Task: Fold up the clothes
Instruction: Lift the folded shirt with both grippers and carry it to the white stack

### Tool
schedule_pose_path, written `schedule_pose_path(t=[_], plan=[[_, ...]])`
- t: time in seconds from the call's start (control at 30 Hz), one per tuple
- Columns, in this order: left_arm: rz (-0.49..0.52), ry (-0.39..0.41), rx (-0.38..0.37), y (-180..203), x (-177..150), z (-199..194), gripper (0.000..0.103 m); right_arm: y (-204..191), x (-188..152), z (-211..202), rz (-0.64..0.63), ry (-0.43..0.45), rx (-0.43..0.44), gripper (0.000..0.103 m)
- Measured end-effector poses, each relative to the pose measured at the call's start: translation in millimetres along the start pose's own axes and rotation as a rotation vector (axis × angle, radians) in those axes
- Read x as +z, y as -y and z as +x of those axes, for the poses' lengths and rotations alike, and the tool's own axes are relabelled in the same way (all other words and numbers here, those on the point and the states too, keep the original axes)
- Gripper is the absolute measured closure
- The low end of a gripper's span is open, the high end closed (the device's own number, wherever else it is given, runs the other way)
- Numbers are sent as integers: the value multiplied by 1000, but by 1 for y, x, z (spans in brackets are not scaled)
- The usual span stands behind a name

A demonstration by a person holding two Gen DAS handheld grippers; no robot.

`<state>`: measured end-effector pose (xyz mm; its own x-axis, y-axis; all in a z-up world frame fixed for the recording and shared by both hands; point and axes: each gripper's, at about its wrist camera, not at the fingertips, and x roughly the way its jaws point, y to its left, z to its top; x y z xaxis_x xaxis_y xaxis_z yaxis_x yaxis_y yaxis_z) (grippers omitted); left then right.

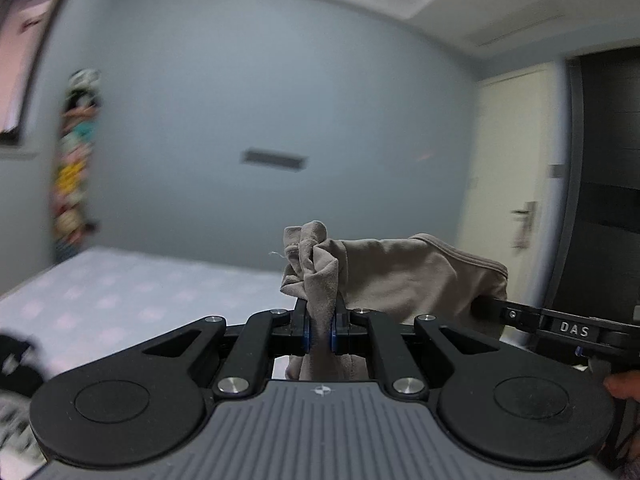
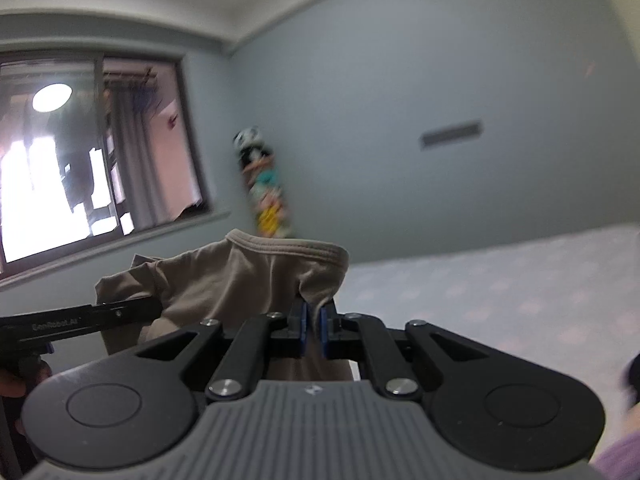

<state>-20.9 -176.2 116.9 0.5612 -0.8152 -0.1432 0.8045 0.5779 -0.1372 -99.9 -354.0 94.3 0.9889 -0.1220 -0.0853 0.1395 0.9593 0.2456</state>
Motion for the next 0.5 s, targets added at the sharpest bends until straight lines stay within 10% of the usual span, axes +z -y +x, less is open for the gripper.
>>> schedule_pose_path(t=[0.5], plan=[[-29,-48,-639,232,37,41,96,108,119,-289,-62,132,-385,95]])
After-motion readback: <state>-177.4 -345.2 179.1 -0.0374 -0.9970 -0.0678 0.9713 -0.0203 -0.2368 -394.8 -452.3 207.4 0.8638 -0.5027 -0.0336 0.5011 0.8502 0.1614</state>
